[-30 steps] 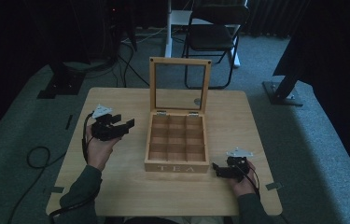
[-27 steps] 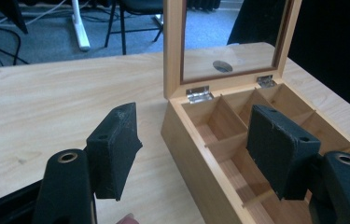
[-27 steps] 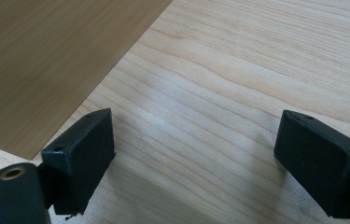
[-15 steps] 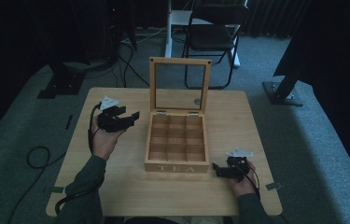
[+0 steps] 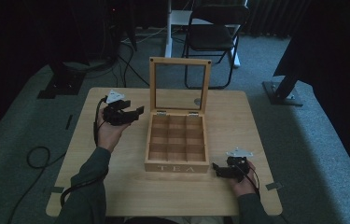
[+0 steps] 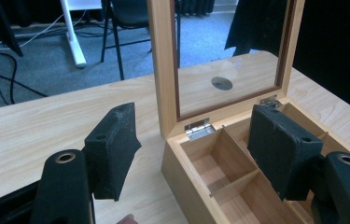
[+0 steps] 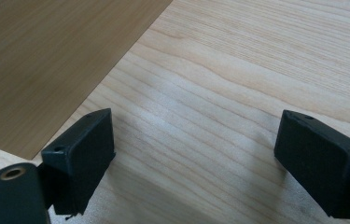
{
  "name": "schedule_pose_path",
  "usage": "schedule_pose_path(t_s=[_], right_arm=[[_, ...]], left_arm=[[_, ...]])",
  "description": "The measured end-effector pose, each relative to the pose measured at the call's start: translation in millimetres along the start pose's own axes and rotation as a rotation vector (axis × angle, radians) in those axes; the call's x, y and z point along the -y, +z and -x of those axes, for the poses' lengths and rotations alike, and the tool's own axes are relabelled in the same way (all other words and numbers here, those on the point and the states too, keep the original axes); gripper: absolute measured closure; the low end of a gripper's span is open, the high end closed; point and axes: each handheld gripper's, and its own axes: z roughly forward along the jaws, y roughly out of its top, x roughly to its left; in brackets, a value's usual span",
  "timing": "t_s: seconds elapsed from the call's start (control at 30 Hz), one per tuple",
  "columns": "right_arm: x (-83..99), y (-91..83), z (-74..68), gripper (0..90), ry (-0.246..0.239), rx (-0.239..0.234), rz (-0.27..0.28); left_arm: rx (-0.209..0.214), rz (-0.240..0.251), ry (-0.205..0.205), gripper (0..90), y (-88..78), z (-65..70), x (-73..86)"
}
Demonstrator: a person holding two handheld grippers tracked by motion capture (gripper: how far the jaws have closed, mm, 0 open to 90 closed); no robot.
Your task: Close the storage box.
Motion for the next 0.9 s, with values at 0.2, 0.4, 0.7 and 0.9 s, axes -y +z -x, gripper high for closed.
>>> schedule_pose_path(t_s=[0.2,0.4,0.7,0.9], right_arm=[[0.0,0.0,0.0,11.6,0.0,0.0,0.0],[0.0,0.0,0.0,11.7,0.0,0.0,0.0],[0.0,0.0,0.0,11.6,0.0,0.0,0.0],[0.0,0.0,-0.1,11.7,0.001,0.0,0.0]], left_arm=[[-0.018,-0.012,0.012,33.1,7.8,-1.3,-5.7],[-0.027,-0.018,0.009,33.2,14.1,-2.7,-8.3],[-0.038,-0.029,0.018,33.9,29.7,-3.6,-7.1],[-0.026,-0.039,0.015,44.3,40.7,-2.6,-10.1]])
